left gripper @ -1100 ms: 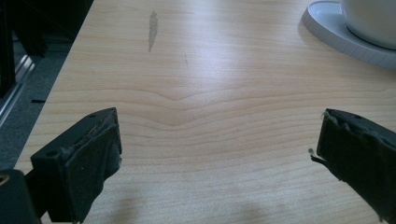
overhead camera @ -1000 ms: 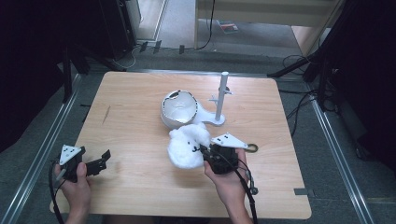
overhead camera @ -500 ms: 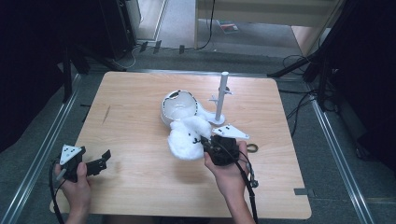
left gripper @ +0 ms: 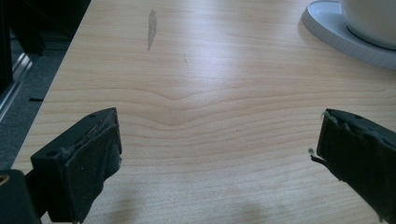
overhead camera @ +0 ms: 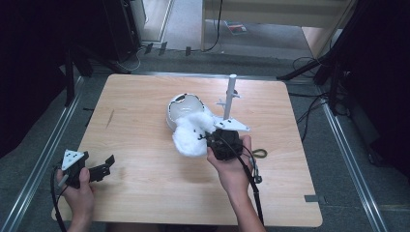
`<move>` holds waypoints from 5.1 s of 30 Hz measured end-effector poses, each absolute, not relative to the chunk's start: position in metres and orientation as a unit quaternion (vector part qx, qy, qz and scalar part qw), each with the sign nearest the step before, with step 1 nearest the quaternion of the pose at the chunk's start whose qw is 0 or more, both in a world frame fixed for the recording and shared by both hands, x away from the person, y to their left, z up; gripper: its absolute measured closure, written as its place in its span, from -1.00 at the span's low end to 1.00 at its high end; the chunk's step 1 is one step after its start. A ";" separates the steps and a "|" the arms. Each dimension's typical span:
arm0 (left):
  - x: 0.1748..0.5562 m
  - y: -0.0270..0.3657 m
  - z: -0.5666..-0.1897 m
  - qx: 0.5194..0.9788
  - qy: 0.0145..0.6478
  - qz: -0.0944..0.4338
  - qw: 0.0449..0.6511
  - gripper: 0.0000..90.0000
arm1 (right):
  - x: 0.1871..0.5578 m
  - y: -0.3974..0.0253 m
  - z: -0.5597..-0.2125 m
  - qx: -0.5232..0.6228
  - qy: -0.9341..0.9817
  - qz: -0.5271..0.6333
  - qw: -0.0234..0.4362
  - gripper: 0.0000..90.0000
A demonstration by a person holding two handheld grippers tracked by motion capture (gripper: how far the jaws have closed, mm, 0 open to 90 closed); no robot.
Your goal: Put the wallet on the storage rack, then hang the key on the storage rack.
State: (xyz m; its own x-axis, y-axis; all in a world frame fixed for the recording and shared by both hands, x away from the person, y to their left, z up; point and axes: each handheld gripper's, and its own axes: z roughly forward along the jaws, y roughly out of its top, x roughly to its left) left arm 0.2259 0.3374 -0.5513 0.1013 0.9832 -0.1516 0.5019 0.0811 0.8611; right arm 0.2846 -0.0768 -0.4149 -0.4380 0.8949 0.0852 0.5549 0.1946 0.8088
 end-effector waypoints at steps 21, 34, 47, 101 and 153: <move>0.227 0.339 -0.552 0.612 0.607 0.283 0.420 -0.99 | 0.320 -0.052 -0.400 0.495 0.745 0.346 0.282 0.73; 0.227 0.339 -0.552 0.610 0.608 0.283 0.421 -0.99 | 0.344 -0.036 -0.402 0.498 0.750 0.302 0.313 0.73; 0.228 0.339 -0.552 0.611 0.609 0.282 0.420 -0.99 | 0.362 -0.021 -0.402 0.502 0.755 0.268 0.325 0.72; 0.227 0.339 -0.552 0.614 0.606 0.281 0.421 -0.99 | 0.394 0.015 -0.442 0.467 0.776 0.293 0.305 0.49; 0.229 0.339 -0.552 0.614 0.610 0.277 0.417 -0.99 | 0.333 -0.076 -0.422 0.517 0.758 0.331 0.220 -0.19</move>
State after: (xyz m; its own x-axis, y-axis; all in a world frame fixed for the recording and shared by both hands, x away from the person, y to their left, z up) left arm 0.2289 0.3391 -0.5517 0.1022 0.9803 -0.1689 0.5180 0.0925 0.8504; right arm 0.3331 -0.0763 -0.4224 -0.3683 0.9296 0.0100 0.6387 0.2452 0.7294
